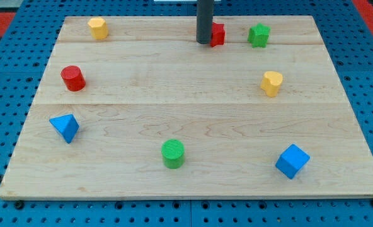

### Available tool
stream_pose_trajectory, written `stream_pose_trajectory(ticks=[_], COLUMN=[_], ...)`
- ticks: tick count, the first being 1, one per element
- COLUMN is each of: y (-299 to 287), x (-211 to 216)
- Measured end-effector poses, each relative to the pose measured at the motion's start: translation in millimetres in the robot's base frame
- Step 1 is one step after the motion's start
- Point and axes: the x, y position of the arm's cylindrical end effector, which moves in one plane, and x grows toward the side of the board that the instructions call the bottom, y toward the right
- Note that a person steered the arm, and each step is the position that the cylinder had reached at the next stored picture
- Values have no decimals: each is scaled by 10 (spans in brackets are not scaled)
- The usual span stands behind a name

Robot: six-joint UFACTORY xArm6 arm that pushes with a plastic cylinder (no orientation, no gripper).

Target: Place red circle left to red star

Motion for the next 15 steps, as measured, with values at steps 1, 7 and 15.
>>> stream_pose_trajectory(ticks=[1, 7, 15], y=[-284, -3268, -1304], x=[421, 1105, 183])
